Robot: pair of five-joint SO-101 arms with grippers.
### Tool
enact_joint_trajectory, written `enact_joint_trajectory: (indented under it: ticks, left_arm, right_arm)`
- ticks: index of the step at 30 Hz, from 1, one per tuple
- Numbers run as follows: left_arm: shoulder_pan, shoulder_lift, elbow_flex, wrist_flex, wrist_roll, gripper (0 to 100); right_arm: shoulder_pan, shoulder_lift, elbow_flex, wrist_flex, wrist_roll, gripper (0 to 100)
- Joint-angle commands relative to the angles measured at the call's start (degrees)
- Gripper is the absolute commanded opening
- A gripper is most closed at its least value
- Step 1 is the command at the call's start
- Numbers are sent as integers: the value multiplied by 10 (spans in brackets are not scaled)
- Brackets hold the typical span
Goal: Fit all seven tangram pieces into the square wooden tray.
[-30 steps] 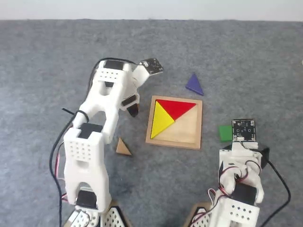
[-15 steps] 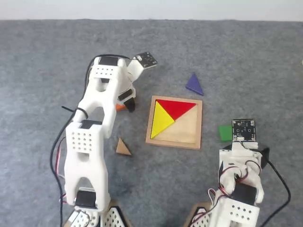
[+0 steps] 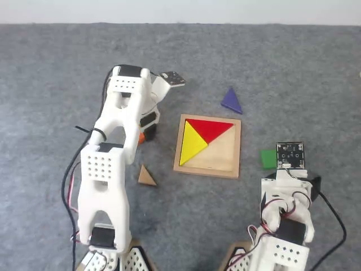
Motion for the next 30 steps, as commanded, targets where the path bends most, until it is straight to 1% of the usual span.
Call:
enact_joint_trajectory:
  ticks: [1,4,7,11,13,15,20,22,26,30]
  left_arm:
    - [31,-112,99,31,11,11]
    - [53,-206,199,20,-3,11]
    - [53,-269,262,-37,-11,11]
    - [55,-272,328,-136,-10,12]
    - [57,-265,347,-160,-5,13]
    - [56,-264,346,-166,11,26]
    - [51,-317,341,-166,49,152]
    - [52,-342,346,-166,61,184]
    - [52,-365,371,-171,63,180]
    - [52,-354,399,-198,63,180]
  right_arm:
    - [6,0,11,-3,6,391]
    - [6,0,11,-1,6,391]
    - [6,0,11,0,6,391]
    - [6,0,11,0,6,391]
    - [6,0,11,0,6,391]
    - [6,0,11,0,6,391]
    - [6,0,11,0,6,391]
    - [6,0,11,0,6,391]
    - [6,0,11,0,6,391]
    - [6,0,11,0,6,391]
